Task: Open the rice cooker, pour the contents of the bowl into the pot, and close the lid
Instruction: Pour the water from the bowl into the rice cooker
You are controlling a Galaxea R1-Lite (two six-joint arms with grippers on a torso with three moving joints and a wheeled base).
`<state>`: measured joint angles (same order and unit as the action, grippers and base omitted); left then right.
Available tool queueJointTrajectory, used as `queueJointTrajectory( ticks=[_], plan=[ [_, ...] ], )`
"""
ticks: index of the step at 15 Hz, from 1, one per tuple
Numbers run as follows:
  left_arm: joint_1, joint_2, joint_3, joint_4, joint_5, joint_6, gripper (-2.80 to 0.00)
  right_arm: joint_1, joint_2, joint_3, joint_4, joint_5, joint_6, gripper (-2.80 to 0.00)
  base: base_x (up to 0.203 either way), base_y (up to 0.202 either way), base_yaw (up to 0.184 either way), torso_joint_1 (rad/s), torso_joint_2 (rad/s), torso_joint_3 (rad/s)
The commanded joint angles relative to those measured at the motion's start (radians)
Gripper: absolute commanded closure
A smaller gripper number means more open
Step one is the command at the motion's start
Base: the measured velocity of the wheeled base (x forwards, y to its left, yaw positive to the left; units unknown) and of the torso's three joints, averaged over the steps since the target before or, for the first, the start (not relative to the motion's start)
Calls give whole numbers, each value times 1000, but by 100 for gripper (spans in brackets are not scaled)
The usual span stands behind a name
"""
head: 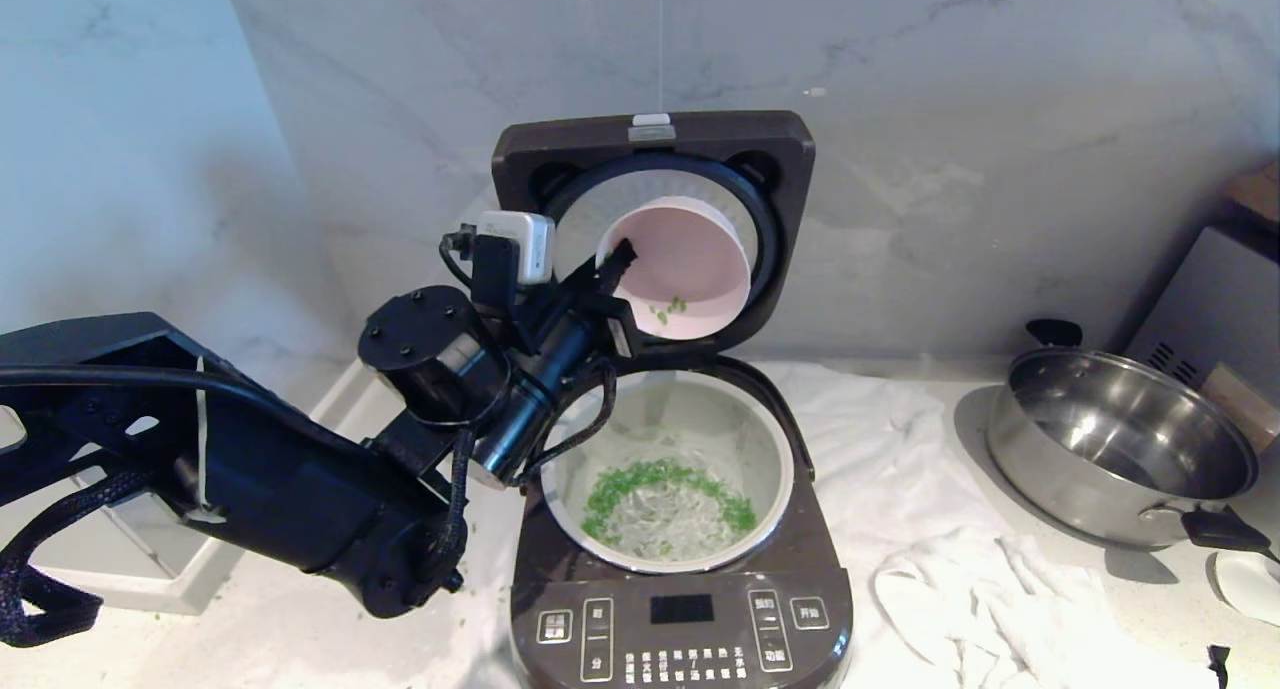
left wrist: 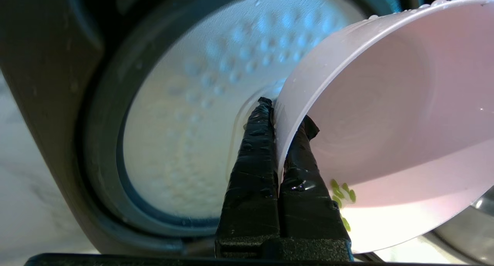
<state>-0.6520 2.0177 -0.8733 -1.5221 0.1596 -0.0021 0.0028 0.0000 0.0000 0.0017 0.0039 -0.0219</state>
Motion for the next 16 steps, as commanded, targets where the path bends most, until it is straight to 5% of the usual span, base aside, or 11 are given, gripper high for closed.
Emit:
queueJointTrajectory(
  ticks=[1, 10, 14, 16],
  plan=[
    [8, 31, -22, -8, 3, 28, 0, 0, 2, 0, 0, 1, 0, 0, 0, 0, 0, 0, 0, 0],
    [-14, -6, -42, -8, 5, 122, 0, 0, 2, 0, 0, 1, -1, 0, 0, 0, 0, 0, 0, 0],
    [5, -59, -21, -7, -11, 117, 0, 0, 2, 0, 0, 1, -1, 0, 0, 0, 0, 0, 0, 0],
    [1, -137, 35, 87, -34, 94, 0, 0, 2, 0, 0, 1, 0, 0, 0, 0, 0, 0, 0, 0]
  ],
)
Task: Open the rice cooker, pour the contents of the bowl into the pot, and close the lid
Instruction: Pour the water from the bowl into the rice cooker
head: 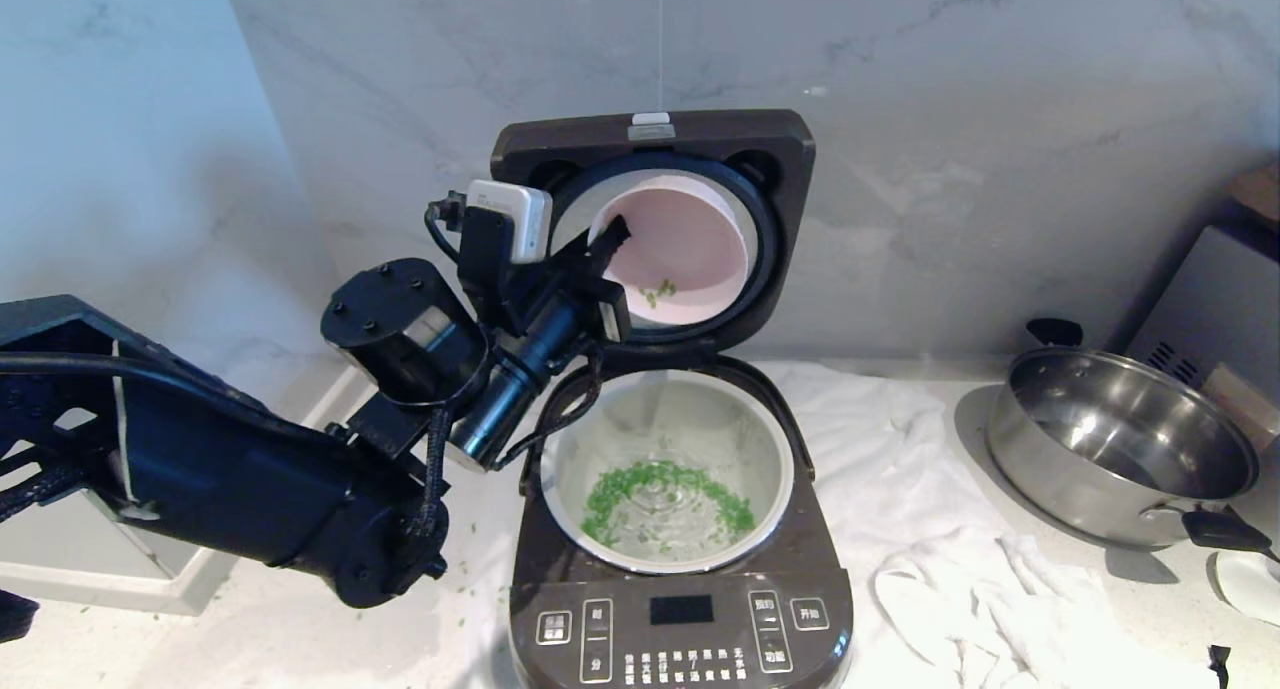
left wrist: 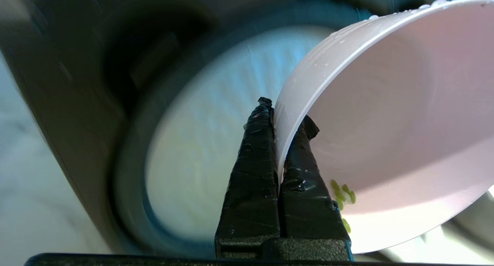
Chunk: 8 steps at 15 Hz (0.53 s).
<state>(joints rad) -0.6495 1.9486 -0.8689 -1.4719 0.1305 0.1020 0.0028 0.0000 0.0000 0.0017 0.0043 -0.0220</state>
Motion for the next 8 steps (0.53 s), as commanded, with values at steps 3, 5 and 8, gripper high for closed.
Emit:
queueJointTrajectory(
  ticks=[3, 5, 8],
  plan=[
    [10, -208, 56, 334, -15, -90, 0, 0, 2, 0, 0, 0, -1, 0, 0, 0, 0, 0, 0, 0],
    [26, -295, 52, 564, -18, -159, 0, 0, 2, 0, 0, 0, 0, 0, 0, 0, 0, 0, 0, 0],
    [35, -429, 53, 796, -43, -228, 0, 0, 2, 0, 0, 0, -1, 0, 0, 0, 0, 0, 0, 0]
  ],
)
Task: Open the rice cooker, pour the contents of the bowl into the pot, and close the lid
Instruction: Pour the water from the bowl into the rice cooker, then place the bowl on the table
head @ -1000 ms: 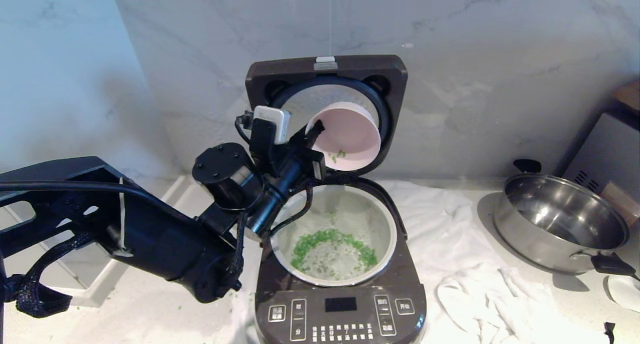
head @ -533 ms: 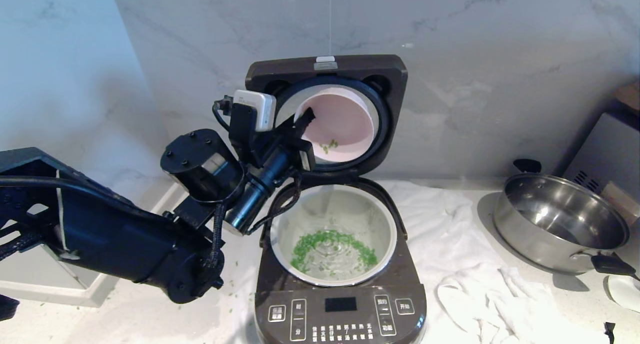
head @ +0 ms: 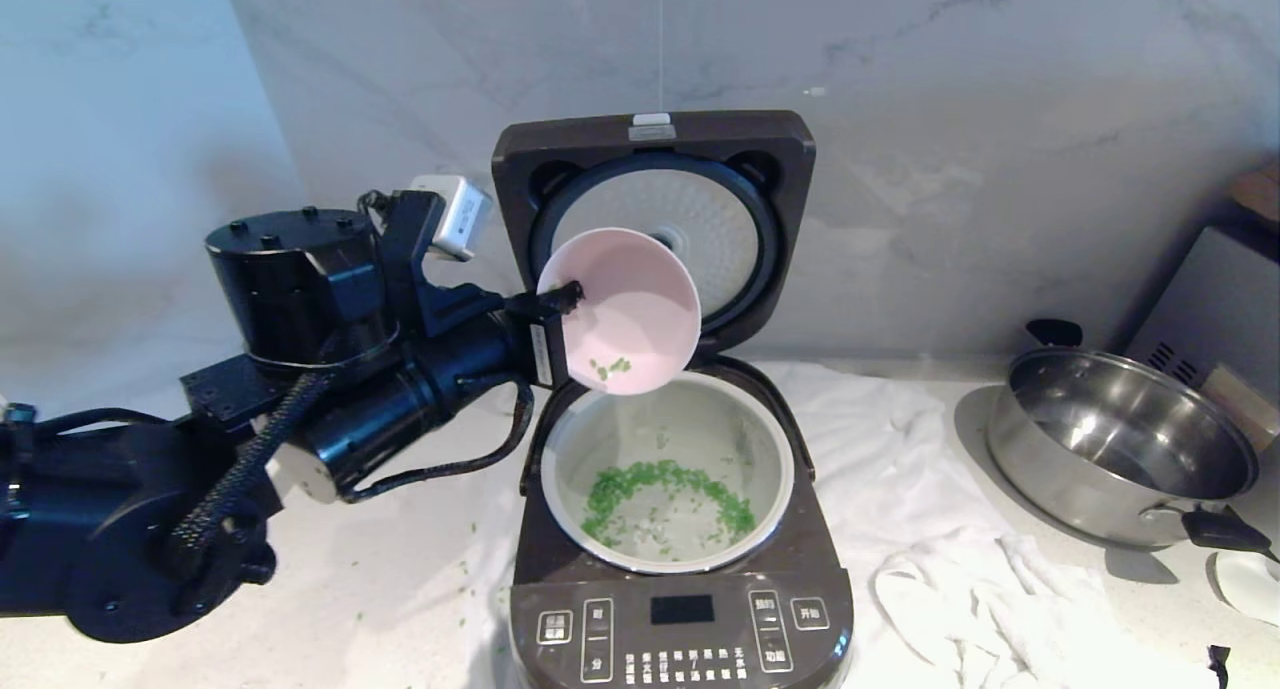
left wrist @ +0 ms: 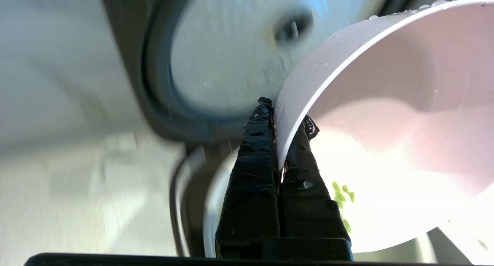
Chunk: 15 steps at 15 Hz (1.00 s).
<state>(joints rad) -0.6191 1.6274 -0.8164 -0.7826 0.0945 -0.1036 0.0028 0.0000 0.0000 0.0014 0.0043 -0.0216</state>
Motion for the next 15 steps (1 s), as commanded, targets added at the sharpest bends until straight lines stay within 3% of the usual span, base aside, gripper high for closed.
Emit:
queueJointTrajectory(
  ticks=[1, 5, 9, 12, 15],
  plan=[
    [7, -158, 0, 185, -28, -63, 0, 0, 2, 0, 0, 0, -1, 0, 0, 0, 0, 0, 0, 0],
    [83, -325, 13, 585, -82, -128, 0, 0, 2, 0, 0, 0, 0, 0, 0, 0, 0, 0, 0, 0],
    [238, -402, 79, 740, -87, -131, 0, 0, 2, 0, 0, 0, -1, 0, 0, 0, 0, 0, 0, 0],
    [347, -430, 62, 965, -115, -130, 0, 0, 2, 0, 0, 0, -1, 0, 0, 0, 0, 0, 0, 0],
    [457, -449, 75, 1036, -150, -131, 0, 0, 2, 0, 0, 0, 0, 0, 0, 0, 0, 0, 0, 0]
  ],
)
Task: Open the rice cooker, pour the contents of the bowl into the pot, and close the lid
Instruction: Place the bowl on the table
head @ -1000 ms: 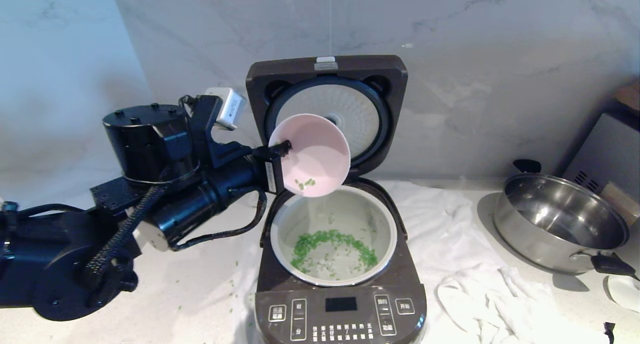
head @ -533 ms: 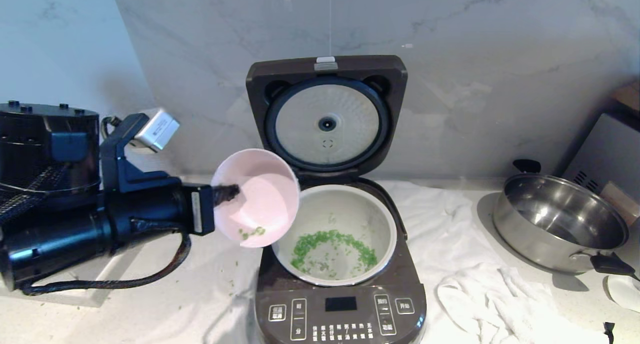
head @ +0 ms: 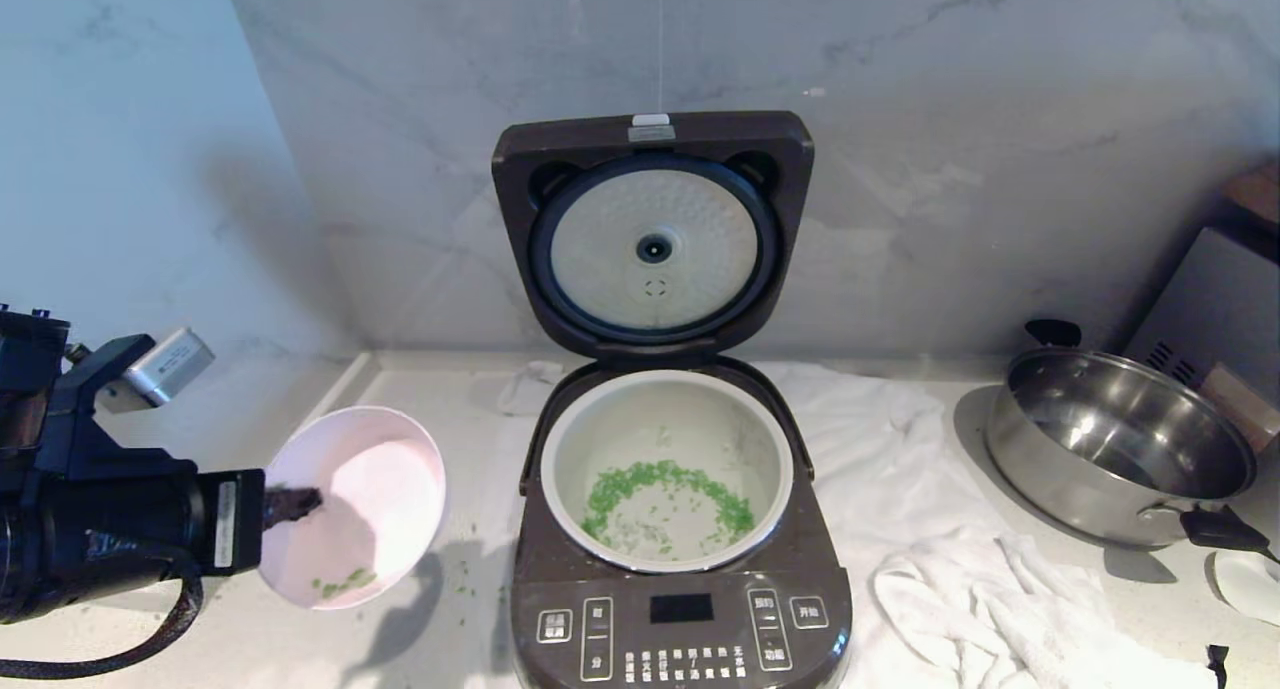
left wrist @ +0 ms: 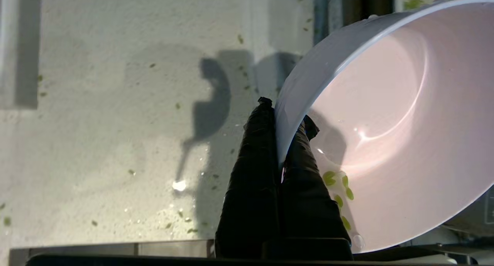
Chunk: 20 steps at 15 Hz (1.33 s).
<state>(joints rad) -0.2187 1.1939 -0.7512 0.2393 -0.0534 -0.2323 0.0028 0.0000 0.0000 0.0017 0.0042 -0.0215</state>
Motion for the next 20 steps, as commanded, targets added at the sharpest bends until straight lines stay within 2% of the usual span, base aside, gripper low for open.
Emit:
queueJointTrajectory(
  ticks=[1, 3, 5, 9, 11, 14, 15, 17, 20],
  plan=[
    [106, -14, 16, 23, -4, -2, 0, 0, 2, 0, 0, 0, -2, 0, 0, 0, 0, 0, 0, 0],
    [201, -7, 47, 75, -6, 0, 0, 0, 2, 0, 0, 0, 0, 0, 0, 0, 0, 0, 0, 0],
    [253, -9, 127, 98, -23, 2, 0, 0, 2, 0, 0, 0, -1, 0, 0, 0, 0, 0, 0, 0],
    [294, -9, 289, 107, -31, 5, 0, 0, 2, 0, 0, 0, -1, 0, 0, 0, 0, 0, 0, 0],
    [320, 25, 336, 105, -29, 8, 0, 0, 2, 0, 0, 0, -2, 0, 0, 0, 0, 0, 0, 0],
    [417, 75, 356, 100, -29, 11, 0, 0, 2, 0, 0, 0, -1, 0, 0, 0, 0, 0, 0, 0],
    [466, 98, 358, 99, -30, 21, 0, 0, 2, 0, 0, 0, -2, 0, 0, 0, 0, 0, 0, 0],
    [564, 160, 371, 69, -35, 85, 0, 0, 2, 0, 0, 0, 0, 0, 0, 0, 0, 0, 0, 0],
    [707, 313, 383, -77, -37, 189, 0, 0, 2, 0, 0, 0, 0, 0, 0, 0, 0, 0, 0, 0]
  ],
)
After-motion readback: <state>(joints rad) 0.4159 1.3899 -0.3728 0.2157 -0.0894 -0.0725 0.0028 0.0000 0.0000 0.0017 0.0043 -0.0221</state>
